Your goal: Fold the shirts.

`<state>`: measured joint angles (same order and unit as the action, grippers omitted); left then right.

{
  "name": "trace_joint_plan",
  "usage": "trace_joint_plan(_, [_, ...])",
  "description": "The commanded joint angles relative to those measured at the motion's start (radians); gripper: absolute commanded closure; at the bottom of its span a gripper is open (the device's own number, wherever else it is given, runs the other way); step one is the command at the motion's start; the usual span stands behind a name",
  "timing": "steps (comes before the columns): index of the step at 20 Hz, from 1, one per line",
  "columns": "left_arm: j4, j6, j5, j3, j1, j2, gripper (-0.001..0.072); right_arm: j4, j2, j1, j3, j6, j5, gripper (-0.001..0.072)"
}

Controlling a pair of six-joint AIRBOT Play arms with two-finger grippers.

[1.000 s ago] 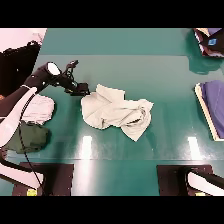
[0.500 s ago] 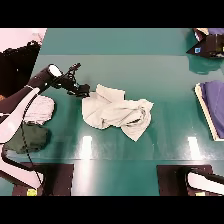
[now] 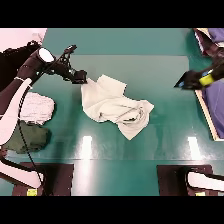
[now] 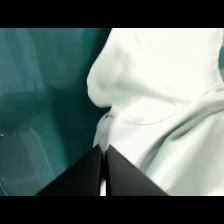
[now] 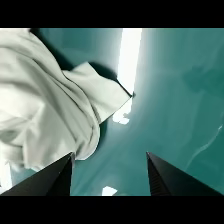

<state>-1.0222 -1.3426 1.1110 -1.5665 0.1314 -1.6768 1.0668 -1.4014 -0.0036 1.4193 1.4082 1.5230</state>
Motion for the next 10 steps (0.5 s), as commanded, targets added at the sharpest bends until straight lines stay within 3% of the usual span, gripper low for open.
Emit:
trace_joint_plan(1, [-0.006,0.000,0.016,-0.026,-0.001,0.003,0.0679,-0.104,-0.058,0.019,-0.237,-0.001,-0.159,0.0219])
trace_joint_plan(10, [-0.006,0.000,0.019,-0.026,-0.001,0.003,0.0679,-0.159,-0.230,0.134,-0.307,-0.008,-0.333,0.0292])
